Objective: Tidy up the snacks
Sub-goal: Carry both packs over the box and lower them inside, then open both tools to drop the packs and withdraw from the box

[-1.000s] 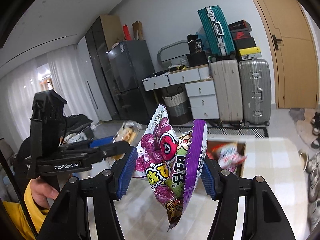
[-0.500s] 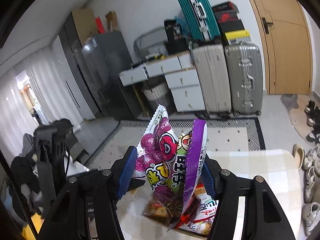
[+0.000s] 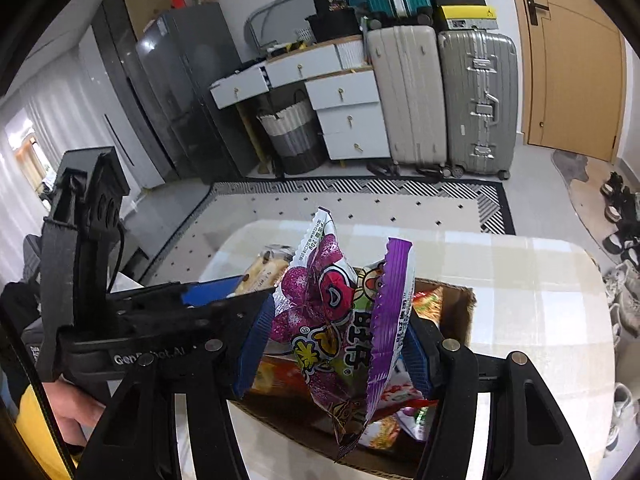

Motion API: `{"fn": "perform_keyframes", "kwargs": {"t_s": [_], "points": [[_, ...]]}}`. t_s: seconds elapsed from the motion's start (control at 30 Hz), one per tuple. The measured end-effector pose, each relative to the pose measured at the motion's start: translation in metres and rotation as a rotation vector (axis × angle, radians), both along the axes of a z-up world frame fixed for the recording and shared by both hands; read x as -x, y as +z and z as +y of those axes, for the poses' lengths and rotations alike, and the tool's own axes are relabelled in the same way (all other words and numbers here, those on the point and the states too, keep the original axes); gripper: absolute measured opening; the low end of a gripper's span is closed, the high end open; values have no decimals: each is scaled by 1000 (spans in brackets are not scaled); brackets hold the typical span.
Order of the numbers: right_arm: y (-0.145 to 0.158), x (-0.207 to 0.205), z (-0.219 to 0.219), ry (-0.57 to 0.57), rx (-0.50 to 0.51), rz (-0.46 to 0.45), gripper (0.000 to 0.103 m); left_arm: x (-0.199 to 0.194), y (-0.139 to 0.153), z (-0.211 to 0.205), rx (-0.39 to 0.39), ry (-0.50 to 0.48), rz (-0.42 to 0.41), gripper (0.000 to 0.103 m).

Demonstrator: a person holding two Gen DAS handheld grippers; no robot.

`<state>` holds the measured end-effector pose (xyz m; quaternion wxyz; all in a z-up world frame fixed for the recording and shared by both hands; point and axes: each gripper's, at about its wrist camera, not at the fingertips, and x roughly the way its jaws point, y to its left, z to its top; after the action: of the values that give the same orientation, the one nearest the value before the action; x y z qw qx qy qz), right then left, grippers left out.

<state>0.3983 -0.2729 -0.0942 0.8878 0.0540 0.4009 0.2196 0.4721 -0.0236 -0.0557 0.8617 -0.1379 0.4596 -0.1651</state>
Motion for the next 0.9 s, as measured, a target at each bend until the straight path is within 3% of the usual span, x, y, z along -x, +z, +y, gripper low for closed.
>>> {"fn": "perform_keyframes", "kwargs": {"t_s": [0.4,0.8,0.9], "points": [[-14,-3,-5,9,44,47,61,-27,-36,-4,20,-8,38,55],[-27,-8,22,73,128,55,61,2,-20,19,1,21,20,56],[-28,-2,27,74,162,38,68,23,-11,21,14,7,7,56]]}}
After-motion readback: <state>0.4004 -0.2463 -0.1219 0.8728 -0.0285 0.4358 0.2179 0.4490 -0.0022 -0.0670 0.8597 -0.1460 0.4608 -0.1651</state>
